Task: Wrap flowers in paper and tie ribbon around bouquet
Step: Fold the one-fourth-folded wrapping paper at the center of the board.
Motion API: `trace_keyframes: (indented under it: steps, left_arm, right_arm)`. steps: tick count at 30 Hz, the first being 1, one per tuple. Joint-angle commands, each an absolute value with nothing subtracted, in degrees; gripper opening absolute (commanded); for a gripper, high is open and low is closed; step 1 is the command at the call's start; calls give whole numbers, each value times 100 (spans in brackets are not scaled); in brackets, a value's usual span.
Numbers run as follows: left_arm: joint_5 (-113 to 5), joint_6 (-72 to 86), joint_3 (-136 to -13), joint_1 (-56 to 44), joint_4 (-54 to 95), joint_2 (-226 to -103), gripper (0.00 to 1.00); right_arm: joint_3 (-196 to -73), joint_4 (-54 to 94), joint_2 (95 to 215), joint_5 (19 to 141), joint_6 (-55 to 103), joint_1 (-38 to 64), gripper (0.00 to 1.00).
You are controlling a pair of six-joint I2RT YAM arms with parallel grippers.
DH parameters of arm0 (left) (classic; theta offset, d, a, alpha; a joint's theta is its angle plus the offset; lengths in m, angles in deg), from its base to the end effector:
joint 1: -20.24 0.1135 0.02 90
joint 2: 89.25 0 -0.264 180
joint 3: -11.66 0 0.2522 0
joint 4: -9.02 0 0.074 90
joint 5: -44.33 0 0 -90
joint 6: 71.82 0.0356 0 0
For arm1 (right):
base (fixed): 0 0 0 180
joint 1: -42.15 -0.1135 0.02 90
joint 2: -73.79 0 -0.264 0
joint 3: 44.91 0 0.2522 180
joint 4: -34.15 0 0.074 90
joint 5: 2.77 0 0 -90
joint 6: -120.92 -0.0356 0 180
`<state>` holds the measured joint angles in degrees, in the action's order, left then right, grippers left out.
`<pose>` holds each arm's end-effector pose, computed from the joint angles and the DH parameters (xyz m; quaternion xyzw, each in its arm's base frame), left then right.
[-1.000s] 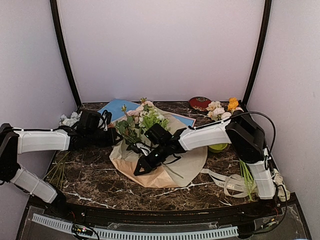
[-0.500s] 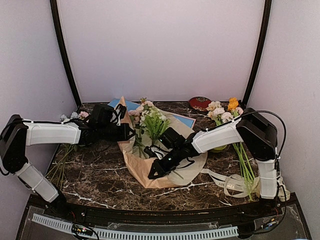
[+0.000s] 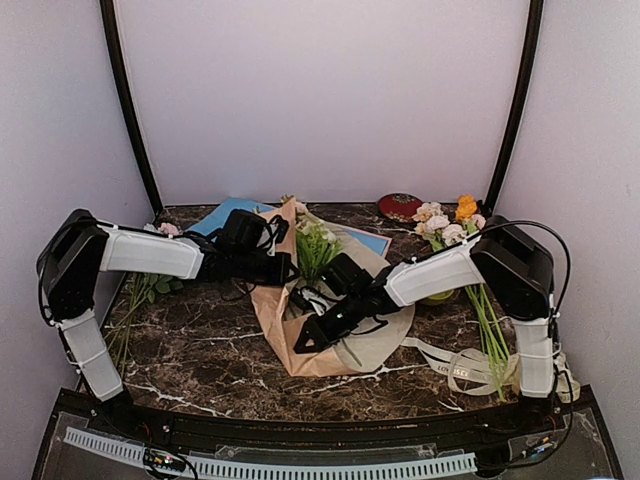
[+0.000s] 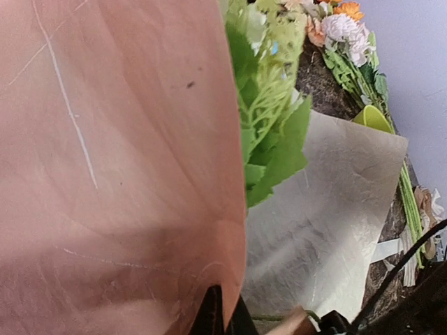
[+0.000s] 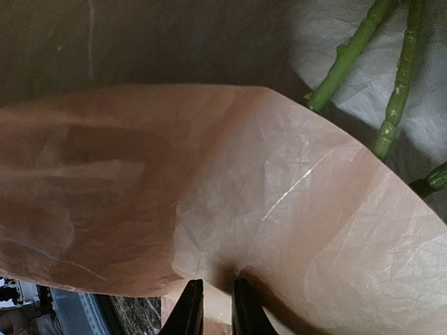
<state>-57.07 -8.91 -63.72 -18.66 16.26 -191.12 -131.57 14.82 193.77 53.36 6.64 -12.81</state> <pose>0.2996 -0.2508 0.1989 0.1369 0.8680 -0.3290 0.3458 0.2280 0.3598 0.1213 -0.3297 0.8493 0.4079 0.0600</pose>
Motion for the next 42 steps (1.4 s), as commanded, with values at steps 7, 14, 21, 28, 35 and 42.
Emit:
trace_keyframes:
  steps: [7, 14, 21, 28, 35, 42]
  left_arm:
    - [-5825, -643, -6951, -1960, 1751, -19815, 0]
    - [-5797, -634, -7033, -1984, 1751, -19876, 0]
    - [-5770, -663, -7022, -2001, 1759, -19876, 0]
    - [-5697, -618, -7020, -2010, 1743, -19884, 0]
    - [-5623, -625, -6986, -2012, 1743, -19885, 0]
    - [-5536, -573, -6996, -2011, 1760, -19859, 0]
  right_arm:
    - [-12556, 2204, 18189, 5265, 486, -1245, 15]
    - [-12301, 2015, 17882, 5477, 367, -1190, 23]
    - [-12727, 1833, 17941, 6167, -414, -1052, 55]
    - [-12911, 1990, 18023, 6084, -638, -983, 68]
    - [-13414, 1987, 18485, 5906, -767, -938, 64]
    - [-13306, 1879, 18537, 5911, -724, -852, 32]
